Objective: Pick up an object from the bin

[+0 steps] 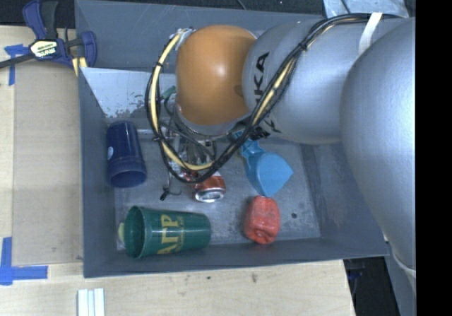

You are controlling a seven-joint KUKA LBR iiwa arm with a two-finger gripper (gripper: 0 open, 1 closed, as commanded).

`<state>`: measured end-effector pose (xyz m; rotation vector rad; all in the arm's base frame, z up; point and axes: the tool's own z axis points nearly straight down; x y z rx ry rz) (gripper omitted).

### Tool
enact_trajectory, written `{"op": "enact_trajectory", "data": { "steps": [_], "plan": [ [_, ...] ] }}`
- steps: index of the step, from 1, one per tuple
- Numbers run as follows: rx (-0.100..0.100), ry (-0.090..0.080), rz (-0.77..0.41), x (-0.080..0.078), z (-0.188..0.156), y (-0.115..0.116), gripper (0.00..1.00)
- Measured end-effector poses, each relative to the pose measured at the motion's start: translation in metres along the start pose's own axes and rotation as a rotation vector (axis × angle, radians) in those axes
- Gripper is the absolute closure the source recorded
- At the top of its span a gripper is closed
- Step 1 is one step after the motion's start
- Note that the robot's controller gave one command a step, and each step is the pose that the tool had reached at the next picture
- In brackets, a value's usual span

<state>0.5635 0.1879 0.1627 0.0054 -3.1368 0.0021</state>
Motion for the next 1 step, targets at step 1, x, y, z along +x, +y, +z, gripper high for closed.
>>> {"op": "enact_trajectory", "data": {
  "steps": [1],
  "plan": [
    [-0.001, 0.0, 0.001, 0.0004, -0.0014, -0.0004, 0.0]
  ]
}}
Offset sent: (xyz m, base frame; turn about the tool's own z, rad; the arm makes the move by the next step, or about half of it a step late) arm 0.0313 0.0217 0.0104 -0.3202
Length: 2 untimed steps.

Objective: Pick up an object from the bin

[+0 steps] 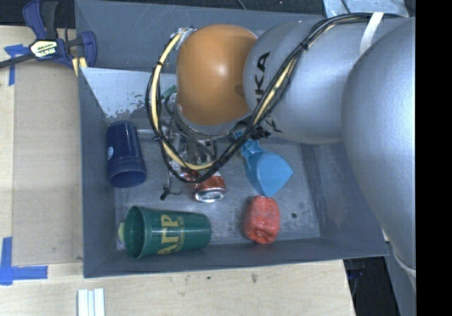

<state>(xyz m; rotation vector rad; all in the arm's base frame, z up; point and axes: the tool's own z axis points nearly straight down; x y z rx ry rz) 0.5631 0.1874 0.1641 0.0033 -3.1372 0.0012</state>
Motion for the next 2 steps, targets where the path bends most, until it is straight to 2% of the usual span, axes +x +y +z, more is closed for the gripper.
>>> {"op": "enact_trajectory", "data": {
  "steps": [1, 2],
  "plan": [
    [0.0, -0.004, -0.096, -0.011, -0.005, 0.006, 0.0],
    [-0.003, -0.009, -0.267, -0.016, 0.021, -0.013, 0.0]
  ]
}}
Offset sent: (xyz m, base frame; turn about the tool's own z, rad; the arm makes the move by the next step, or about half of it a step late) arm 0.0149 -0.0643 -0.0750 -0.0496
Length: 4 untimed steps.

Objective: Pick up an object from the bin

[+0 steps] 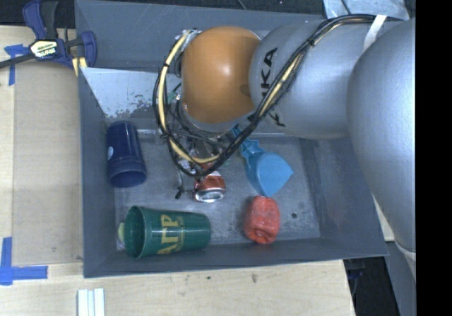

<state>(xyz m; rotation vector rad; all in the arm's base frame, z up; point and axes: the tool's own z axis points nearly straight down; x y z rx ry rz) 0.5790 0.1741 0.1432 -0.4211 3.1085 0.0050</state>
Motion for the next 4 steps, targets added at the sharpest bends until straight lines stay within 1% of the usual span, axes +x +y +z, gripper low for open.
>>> {"op": "enact_trajectory", "data": {
  "steps": [1, 2, 3, 4],
  "plan": [
    [0.003, 0.005, 0.15, -0.001, 0.01, -0.024, 0.0],
    [0.001, 0.001, 0.019, 0.003, 0.013, -0.043, 0.0],
    [0.001, 0.002, -0.049, 0.011, 0.018, -0.073, 0.0],
    [0.005, -0.013, -0.215, 0.005, 0.06, -0.088, 1.0]
  ]
}}
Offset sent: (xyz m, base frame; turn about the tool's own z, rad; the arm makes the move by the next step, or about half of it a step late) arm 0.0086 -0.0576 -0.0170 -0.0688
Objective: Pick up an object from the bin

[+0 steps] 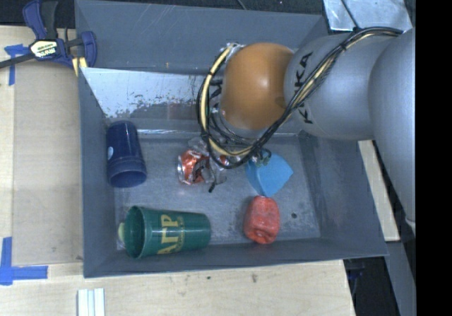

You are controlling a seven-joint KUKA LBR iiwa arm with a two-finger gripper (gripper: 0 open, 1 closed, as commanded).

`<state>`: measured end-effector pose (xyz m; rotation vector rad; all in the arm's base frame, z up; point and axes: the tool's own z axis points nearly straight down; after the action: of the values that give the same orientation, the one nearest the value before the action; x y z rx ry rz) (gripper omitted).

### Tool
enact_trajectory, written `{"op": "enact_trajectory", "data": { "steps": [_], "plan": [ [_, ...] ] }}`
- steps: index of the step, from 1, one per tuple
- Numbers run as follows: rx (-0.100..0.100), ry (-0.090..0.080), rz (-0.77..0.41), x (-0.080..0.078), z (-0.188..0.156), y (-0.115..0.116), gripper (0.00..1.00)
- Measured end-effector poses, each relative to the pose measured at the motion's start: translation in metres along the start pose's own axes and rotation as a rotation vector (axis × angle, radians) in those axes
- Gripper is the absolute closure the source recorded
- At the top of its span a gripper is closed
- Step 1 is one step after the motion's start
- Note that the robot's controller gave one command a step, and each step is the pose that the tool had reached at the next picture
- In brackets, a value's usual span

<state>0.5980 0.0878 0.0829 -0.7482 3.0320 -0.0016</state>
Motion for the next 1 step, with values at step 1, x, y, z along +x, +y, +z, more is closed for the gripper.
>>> {"op": "enact_trajectory", "data": {
  "steps": [1],
  "plan": [
    [0.0, 0.0, 0.001, 0.0, 0.0, 0.0, 1.0]
  ]
}}
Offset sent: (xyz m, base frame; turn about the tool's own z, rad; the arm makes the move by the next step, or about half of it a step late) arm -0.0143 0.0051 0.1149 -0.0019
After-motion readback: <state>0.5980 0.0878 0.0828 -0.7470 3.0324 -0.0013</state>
